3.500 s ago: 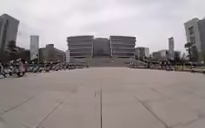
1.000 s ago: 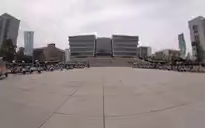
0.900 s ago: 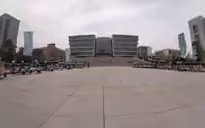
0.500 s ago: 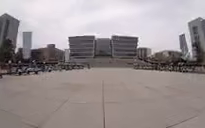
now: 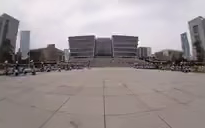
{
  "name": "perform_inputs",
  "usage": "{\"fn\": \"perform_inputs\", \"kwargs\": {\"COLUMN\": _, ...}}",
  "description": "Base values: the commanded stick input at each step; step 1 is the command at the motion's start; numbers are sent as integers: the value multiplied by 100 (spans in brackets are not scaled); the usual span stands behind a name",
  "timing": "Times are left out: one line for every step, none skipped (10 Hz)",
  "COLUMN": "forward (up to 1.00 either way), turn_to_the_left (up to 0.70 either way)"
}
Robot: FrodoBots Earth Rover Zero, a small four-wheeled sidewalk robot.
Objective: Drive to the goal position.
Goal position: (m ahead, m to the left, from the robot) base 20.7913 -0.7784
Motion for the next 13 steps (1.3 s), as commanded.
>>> {"fn": "perform_inputs", "kwargs": {"forward": 70, "turn_to_the_left": 2}}
{"fn": "perform_inputs", "kwargs": {"forward": 70, "turn_to_the_left": 2}}
{"fn": "perform_inputs", "kwargs": {"forward": 70, "turn_to_the_left": 2}}
{"fn": "perform_inputs", "kwargs": {"forward": 70, "turn_to_the_left": 2}}
{"fn": "perform_inputs", "kwargs": {"forward": 70, "turn_to_the_left": 2}}
{"fn": "perform_inputs", "kwargs": {"forward": 70, "turn_to_the_left": 2}}
{"fn": "perform_inputs", "kwargs": {"forward": 70, "turn_to_the_left": 2}}
{"fn": "perform_inputs", "kwargs": {"forward": 70, "turn_to_the_left": 2}}
{"fn": "perform_inputs", "kwargs": {"forward": 70, "turn_to_the_left": 2}}
{"fn": "perform_inputs", "kwargs": {"forward": 70, "turn_to_the_left": 2}}
{"fn": "perform_inputs", "kwargs": {"forward": 70, "turn_to_the_left": 2}}
{"fn": "perform_inputs", "kwargs": {"forward": 70, "turn_to_the_left": 2}}
{"fn": "perform_inputs", "kwargs": {"forward": 70, "turn_to_the_left": 2}}
